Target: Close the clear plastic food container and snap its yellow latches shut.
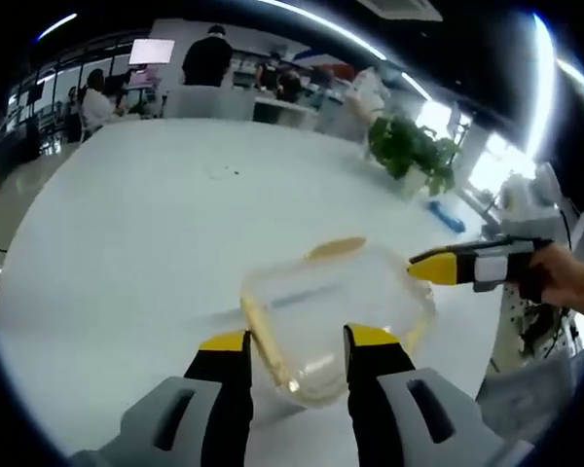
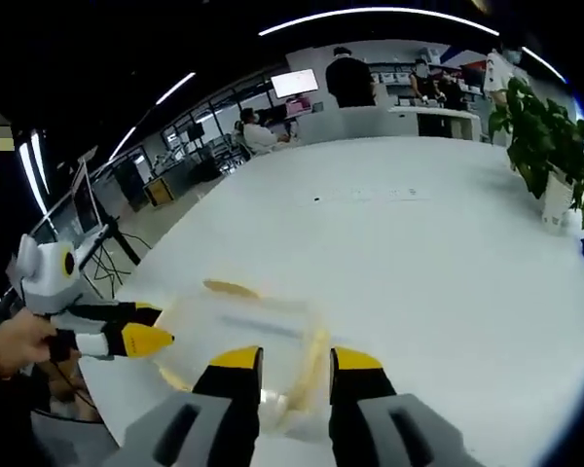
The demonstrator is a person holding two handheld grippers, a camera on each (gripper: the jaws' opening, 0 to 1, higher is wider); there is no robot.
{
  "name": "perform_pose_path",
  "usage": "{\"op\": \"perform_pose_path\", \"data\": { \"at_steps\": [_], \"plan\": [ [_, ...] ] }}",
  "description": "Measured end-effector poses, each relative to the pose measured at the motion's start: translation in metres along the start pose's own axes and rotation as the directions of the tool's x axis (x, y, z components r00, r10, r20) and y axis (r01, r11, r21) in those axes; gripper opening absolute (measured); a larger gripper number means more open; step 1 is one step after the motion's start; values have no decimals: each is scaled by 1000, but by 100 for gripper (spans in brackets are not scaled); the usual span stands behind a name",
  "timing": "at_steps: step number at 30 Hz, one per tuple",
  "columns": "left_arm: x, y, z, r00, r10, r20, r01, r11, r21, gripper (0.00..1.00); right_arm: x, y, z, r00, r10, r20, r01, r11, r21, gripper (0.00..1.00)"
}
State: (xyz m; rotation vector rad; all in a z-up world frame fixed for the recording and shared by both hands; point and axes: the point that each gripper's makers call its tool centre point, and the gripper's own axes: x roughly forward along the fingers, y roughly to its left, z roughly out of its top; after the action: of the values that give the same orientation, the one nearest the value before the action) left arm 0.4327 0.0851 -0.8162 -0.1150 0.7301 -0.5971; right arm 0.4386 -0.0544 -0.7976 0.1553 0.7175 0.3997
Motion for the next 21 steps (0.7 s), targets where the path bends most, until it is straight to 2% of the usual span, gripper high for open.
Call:
{"op": "perform_pose_path", "data": {
  "at_steps": [3,6,14,17,21],
  "plan": [
    [-1,-1,1,1000,8,-7,-7,1000,23,36,-2,9,11,999,37,20,-36,999,-36,24],
    [-3,0,3,1000,23,-14,-22,998,51,35,0,20,9,996,84,-29,-87,991,-101,24],
    [-13,-1,10,999,44,0,-44,992,120,29,6,34,13,992,124,-39,-129,978,-167,23],
    [-13,-3,10,998,55,-16,-50,974,222,29,12,41,9,984,163,-73,-174,964,-202,22],
    [-12,-14,15,1000,26,-4,-24,964,265,29,18,47,9,979,185,-87,-201,951,-236,21]
  ]
}}
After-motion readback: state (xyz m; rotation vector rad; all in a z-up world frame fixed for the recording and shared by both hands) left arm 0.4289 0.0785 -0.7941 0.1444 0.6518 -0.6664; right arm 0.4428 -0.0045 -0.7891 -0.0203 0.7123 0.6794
